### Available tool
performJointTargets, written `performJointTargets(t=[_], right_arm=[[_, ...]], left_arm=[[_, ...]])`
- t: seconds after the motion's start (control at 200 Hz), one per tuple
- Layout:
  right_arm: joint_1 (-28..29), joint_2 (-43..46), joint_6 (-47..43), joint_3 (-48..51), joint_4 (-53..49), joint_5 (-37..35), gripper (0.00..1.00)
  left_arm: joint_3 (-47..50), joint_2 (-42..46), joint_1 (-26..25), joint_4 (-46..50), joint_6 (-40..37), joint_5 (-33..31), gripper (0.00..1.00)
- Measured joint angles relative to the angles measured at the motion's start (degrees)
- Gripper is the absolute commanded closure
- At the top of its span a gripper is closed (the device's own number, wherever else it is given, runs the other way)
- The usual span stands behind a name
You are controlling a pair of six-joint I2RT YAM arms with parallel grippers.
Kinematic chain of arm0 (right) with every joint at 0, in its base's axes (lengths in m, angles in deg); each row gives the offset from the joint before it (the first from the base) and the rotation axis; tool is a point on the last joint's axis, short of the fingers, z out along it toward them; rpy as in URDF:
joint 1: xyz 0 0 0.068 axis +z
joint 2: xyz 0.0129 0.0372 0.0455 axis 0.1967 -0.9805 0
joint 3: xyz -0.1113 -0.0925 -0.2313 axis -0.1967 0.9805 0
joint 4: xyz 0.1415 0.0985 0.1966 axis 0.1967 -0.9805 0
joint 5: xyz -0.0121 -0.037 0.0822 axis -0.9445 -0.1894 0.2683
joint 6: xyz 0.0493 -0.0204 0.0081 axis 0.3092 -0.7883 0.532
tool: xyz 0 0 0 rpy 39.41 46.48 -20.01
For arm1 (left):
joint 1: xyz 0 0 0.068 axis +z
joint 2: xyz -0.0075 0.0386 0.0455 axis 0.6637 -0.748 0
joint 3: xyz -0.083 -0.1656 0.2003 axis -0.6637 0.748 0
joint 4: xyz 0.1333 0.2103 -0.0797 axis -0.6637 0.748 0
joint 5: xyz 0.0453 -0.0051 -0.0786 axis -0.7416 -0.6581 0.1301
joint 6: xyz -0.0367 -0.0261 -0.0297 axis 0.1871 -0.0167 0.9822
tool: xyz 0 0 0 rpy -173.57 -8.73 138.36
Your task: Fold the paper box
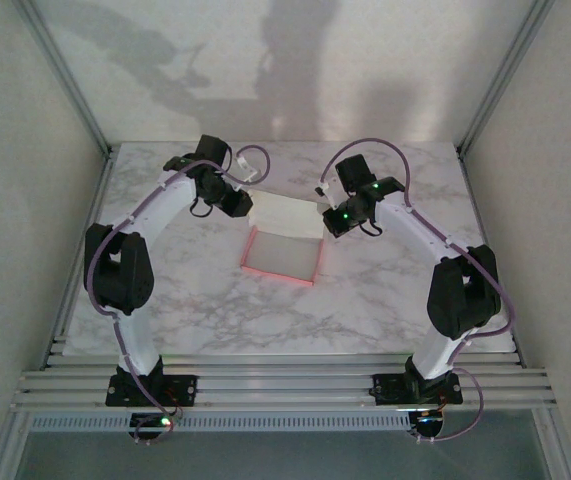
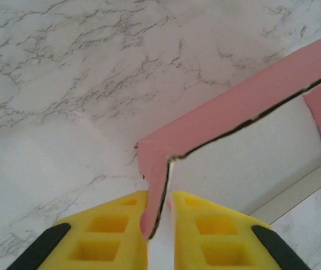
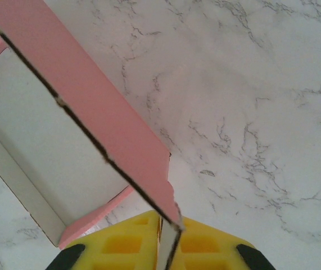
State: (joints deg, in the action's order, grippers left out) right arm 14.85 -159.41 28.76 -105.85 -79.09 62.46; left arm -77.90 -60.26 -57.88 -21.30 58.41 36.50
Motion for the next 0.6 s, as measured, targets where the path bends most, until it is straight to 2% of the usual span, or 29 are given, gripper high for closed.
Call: performJointTargets(t=[0.235, 0.395, 0.601], right_arm=[[0.0, 0.02, 2.99, 0.04, 1.07, -0.02, 0.91], [0.76, 0.33, 6.91, 0.09, 1.6, -0.59, 0.91], [3.39, 0.37, 13.62, 0.09, 1.95, -4.63, 0.92]], left_arm=[[1.33, 0.02, -0.11, -2.34, 4.31, 0.79, 0.86], [6.23, 0.92, -0.52, -7.41, 10.38, 0.76, 0.87], [11.02, 5.99, -1.99, -12.79, 18.32, -0.02, 0.87]])
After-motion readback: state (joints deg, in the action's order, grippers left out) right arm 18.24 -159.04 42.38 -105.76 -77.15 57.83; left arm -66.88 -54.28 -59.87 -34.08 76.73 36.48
